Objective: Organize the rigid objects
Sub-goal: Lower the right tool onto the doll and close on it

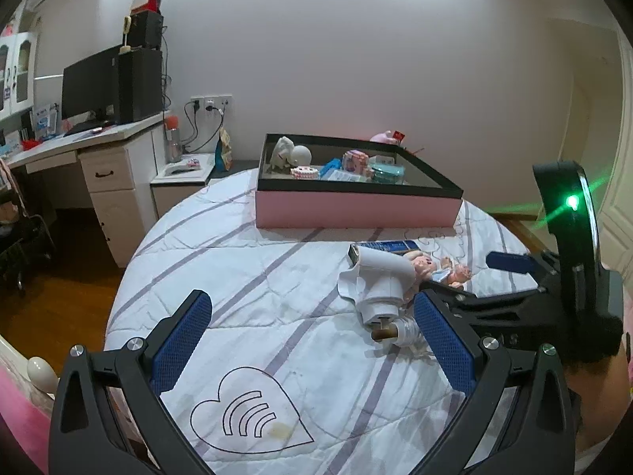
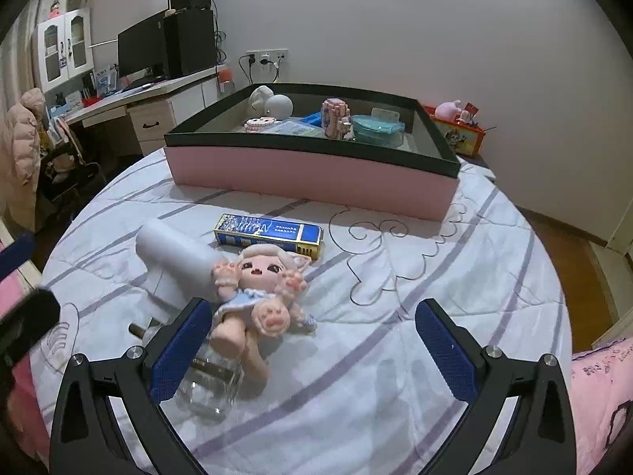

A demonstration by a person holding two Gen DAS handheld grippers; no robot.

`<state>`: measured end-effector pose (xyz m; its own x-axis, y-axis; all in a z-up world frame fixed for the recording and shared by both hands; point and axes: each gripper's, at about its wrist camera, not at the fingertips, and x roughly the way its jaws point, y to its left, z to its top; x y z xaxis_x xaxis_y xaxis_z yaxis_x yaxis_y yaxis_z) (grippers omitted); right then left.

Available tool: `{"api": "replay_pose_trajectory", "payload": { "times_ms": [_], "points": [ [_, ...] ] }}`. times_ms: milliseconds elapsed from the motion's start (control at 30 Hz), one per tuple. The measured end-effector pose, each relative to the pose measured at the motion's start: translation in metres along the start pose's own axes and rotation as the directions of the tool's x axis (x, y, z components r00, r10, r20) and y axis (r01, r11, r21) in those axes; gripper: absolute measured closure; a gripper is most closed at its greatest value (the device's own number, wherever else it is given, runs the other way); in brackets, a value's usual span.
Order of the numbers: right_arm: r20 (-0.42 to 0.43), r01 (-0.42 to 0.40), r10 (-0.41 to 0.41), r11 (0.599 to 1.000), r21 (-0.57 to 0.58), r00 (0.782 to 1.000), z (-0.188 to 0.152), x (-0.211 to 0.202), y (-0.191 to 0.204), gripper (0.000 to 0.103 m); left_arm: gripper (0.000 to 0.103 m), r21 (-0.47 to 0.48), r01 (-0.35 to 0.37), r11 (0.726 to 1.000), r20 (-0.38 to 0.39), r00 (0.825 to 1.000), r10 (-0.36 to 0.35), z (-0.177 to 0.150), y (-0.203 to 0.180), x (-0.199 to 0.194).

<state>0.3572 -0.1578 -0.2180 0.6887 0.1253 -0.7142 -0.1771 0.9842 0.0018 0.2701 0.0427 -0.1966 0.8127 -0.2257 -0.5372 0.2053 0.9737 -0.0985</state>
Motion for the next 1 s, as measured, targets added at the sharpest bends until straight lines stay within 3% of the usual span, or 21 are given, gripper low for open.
{"api": "replay_pose_trajectory", "payload": {
  "times_ms": [100, 233, 300, 367, 600, 833, 1000],
  "points": [
    [-0.012, -0.032, 0.032, 0.999, 0.001, 0.999, 0.003, 0.006, 0.002, 0.004, 0.0, 0.011, 0.006, 1.0, -0.009, 1.0, -0.006, -0.001, -0.002, 0.003],
    [-0.035, -0.064, 0.064, 0.998, -0.005, 0.997, 0.005, 0.013, 0.005, 0.036, 0.0, 0.021, 0.008, 1.0, -0.029, 1.0, -0.007, -0.001, -0.003, 0.008],
    [-0.049, -0.092, 0.092, 0.996, -0.005, 0.995, 0.004, 0.016, 0.005, 0.043, 0.0, 0.025, 0.008, 1.0, -0.039, 0.999, -0.007, -0.002, -0.003, 0.009],
    [-0.051, -0.12, 0.12, 0.993, -0.004, 0.991, 0.003, 0.016, 0.006, 0.058, 0.0, 0.027, 0.006, 1.0, -0.047, 0.999, -0.004, -0.002, -0.003, 0.01],
    [-0.019, -0.141, 0.143, 0.987, 0.071, 0.99, -0.004, 0.003, -0.019, 0.06, 0.0, 0.027, 0.008, 1.0, -0.07, 0.998, -0.006, -0.006, -0.003, 0.015],
    [0.009, -0.063, 0.062, 0.99, 0.127, 0.998, -0.014, -0.011, -0.055, 0.059, 0.0, 0.029, 0.018, 0.999, -0.085, 0.996, -0.015, -0.006, -0.009, 0.022],
    [0.013, -0.063, 0.062, 0.986, 0.157, 0.998, -0.02, -0.008, -0.066, 0.06, 0.0, 0.039, 0.035, 0.999, -0.105, 0.994, -0.031, -0.003, -0.021, 0.03]
  ]
}}
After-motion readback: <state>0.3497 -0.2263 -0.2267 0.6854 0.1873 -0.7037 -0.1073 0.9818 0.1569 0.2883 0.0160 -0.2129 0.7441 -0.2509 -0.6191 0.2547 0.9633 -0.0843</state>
